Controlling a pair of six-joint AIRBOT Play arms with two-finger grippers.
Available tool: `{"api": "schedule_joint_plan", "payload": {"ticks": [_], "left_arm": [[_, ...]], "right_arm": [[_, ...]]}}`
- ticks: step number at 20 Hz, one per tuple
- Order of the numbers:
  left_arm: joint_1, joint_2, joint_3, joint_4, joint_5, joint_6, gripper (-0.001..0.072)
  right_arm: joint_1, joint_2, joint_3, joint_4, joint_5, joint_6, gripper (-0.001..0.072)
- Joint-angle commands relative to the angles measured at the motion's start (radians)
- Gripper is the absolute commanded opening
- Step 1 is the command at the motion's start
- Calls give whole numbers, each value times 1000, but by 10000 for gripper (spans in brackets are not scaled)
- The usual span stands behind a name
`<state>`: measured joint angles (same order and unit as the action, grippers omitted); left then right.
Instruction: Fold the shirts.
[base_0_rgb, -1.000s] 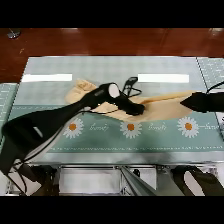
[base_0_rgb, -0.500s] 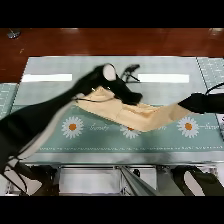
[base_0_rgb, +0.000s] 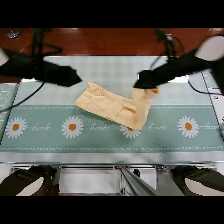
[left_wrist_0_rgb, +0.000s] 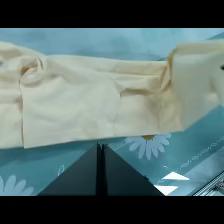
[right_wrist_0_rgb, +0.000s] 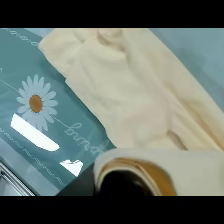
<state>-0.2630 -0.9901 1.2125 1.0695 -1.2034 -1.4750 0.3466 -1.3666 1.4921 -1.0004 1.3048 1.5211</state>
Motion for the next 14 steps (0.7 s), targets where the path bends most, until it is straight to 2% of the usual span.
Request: {"api": "schedule_joint_plan", "payload": {"ticks": [1, 6, 11, 12, 13, 14], "left_arm": [[33, 316, -310, 16, 54, -49, 19], [32, 476, -593, 10, 125, -139, 19], [32, 456, -680, 8, 236, -140, 19], [32, 446, -689, 8, 254, -143, 19], [32, 433, -693, 8, 266, -144, 19], [32, 417, -694, 8, 275, -144, 19]], "right_arm": [[163, -299, 287, 1, -19, 43, 16], [275, -595, 557, 8, -51, 81, 16], [280, -696, 563, 167, -208, 90, 16], [280, -702, 563, 190, -236, 89, 36], [280, -706, 563, 201, -256, 86, 242], [280, -707, 563, 216, -261, 74, 640]]}}
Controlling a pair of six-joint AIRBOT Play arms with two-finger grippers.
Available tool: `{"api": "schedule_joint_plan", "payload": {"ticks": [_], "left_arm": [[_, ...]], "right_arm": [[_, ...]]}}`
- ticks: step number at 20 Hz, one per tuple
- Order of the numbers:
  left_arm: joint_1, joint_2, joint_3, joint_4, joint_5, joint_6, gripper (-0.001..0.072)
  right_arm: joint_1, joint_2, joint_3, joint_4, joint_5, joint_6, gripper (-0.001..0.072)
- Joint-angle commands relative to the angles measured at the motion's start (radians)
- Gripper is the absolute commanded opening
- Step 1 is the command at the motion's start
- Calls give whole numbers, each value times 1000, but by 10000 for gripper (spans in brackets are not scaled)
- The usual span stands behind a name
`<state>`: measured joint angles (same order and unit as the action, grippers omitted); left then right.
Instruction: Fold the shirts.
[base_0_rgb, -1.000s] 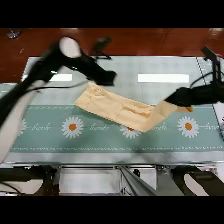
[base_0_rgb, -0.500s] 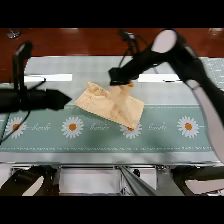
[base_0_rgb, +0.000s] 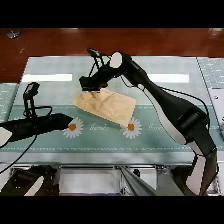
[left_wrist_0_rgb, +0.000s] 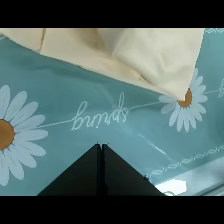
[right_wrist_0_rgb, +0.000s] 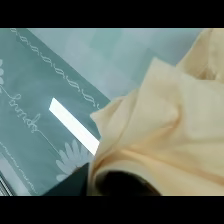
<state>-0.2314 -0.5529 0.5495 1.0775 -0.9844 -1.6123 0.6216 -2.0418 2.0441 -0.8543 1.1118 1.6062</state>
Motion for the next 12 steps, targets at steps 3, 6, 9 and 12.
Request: {"api": "schedule_joint_plan", "payload": {"ticks": [3, 6, 9, 12], "left_arm": [[1, -59, -31, 2, 74, -5, 19], [2, -70, -31, 16, 85, -5, 19], [1, -70, -31, 16, 95, 3, 19], [1, -71, -31, 15, 114, 2, 19]], "right_arm": [[-54, 9, 11, 74, 19, -85, 632], [-238, 128, 11, -55, 288, -91, 631], [-457, 320, -87, -261, 529, -116, 631], [-590, 605, -539, -317, 301, -90, 631]]}}
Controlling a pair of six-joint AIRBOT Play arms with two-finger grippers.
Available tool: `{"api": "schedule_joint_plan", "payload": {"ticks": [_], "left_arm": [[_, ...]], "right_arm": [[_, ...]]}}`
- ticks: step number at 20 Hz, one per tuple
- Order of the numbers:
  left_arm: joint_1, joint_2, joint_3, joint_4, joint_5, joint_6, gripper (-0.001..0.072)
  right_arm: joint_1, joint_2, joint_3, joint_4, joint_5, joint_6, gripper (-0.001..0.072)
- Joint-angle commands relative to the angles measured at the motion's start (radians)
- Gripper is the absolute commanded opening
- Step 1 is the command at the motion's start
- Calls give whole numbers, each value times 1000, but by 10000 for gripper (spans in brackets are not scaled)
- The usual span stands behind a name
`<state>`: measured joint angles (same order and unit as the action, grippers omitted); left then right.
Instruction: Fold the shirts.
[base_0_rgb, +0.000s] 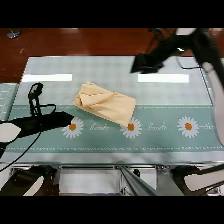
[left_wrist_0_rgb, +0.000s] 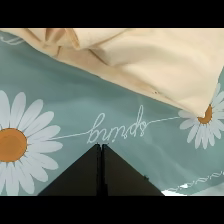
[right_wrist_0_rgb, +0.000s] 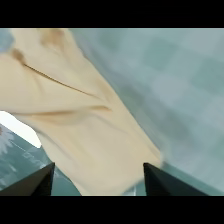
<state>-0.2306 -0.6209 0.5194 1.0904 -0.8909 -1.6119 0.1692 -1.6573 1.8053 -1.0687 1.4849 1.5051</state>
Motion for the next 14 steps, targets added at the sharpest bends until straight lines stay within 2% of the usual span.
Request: {"api": "schedule_joint_plan", "payload": {"ticks": [1, 4, 6, 9, 14], "left_arm": [[0, -6, -1, 2, 26, 2, 20], [0, -18, -1, -9, 28, 1, 19], [0, -30, -1, -28, 31, 2, 19], [0, -47, -1, -52, 46, 1, 19], [0, -58, -1, -63, 46, 2, 19]], "right_arm": [[-156, 327, -517, -65, -222, 46, 631], [-126, 530, -1043, 164, -624, 116, 631], [-69, 531, -1195, 327, -732, 73, 630], [46, 426, -1180, 415, -766, 8, 630], [121, 187, -999, 436, -690, -2, 627]]}}
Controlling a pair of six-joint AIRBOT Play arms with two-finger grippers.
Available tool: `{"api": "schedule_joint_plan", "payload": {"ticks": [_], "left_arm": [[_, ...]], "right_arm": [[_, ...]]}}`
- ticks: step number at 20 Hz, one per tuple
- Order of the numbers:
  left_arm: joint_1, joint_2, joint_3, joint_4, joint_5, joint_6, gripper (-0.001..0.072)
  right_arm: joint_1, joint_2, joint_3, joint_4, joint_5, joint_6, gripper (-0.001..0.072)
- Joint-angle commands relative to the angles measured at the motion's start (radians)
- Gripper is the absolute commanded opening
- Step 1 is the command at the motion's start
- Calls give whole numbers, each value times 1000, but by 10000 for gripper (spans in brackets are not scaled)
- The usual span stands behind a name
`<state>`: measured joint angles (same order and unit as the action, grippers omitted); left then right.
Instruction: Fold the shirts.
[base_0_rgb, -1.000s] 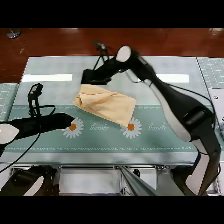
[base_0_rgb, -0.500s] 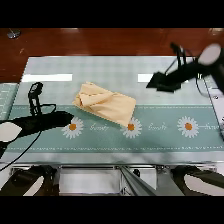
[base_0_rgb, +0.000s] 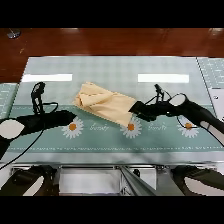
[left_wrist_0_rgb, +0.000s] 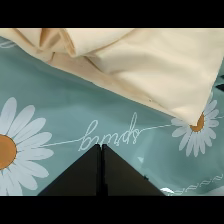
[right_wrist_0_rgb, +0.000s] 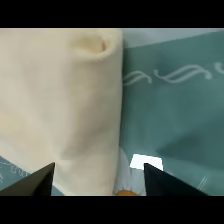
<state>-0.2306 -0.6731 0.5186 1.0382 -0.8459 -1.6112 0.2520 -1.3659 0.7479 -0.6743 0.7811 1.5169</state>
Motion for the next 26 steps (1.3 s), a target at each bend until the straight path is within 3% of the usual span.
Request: {"api": "schedule_joint_plan", "payload": {"ticks": [1, 2, 3, 7, 12, 16, 23, 26], "left_arm": [[0, -6, 0, -11, 1, 1, 19], [0, -6, 0, -10, 1, 1, 19], [0, -6, 0, -10, 2, 1, 19], [0, -13, 0, -10, 9, 1, 19], [0, -27, 0, -10, 9, 2, 20], [0, -27, 0, -10, 9, 1, 19], [0, -27, -1, -10, 8, 2, 19], [0, -27, -1, -10, 8, 1, 20]], "right_arm": [[39, -143, 95, 46, 47, -14, 582], [39, -174, 130, 49, 87, -31, 379], [38, -200, 182, 57, 145, -118, 29], [38, -215, 494, -33, 295, -155, 14], [37, -216, 1015, -348, 468, -10, 14], [-5, -214, 1330, -530, 651, 31, 14], [-370, -71, 1356, -540, 770, 89, 14], [-581, -27, 1287, -539, 871, 169, 14]]}}
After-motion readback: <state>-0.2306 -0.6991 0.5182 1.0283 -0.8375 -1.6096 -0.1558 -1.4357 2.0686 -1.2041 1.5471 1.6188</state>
